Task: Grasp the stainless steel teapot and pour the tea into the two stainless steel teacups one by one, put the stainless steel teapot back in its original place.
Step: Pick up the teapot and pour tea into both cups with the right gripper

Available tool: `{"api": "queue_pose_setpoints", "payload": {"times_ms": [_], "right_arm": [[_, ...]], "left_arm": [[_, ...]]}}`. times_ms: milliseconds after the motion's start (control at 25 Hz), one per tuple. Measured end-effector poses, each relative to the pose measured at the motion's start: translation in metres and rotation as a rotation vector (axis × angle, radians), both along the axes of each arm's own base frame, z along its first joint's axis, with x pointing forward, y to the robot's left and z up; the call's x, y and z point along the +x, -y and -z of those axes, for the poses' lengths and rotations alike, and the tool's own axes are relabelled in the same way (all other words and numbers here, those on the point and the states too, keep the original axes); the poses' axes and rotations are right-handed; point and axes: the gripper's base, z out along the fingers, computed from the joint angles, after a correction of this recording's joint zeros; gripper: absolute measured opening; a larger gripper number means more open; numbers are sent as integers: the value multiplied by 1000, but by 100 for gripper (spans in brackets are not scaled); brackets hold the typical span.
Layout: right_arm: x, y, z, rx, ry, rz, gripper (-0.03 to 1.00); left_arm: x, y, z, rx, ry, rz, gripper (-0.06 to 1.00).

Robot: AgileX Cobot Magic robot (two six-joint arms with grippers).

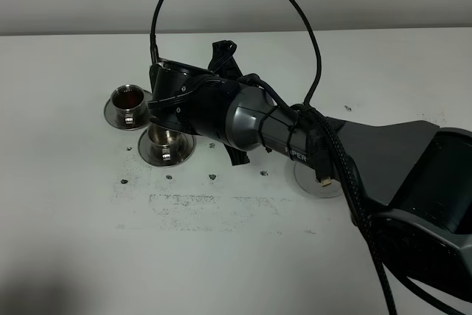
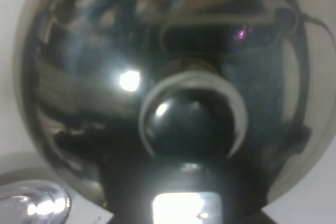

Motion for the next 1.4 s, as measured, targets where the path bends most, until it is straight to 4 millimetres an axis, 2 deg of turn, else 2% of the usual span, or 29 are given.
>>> {"api": "queue_pose_setpoints", "payload": {"times_ms": [1400], "right_arm": [[-4,-6,-3,-31,42,-39,17]], "left_arm": [[0,0,0,0,0,0,72]]}}
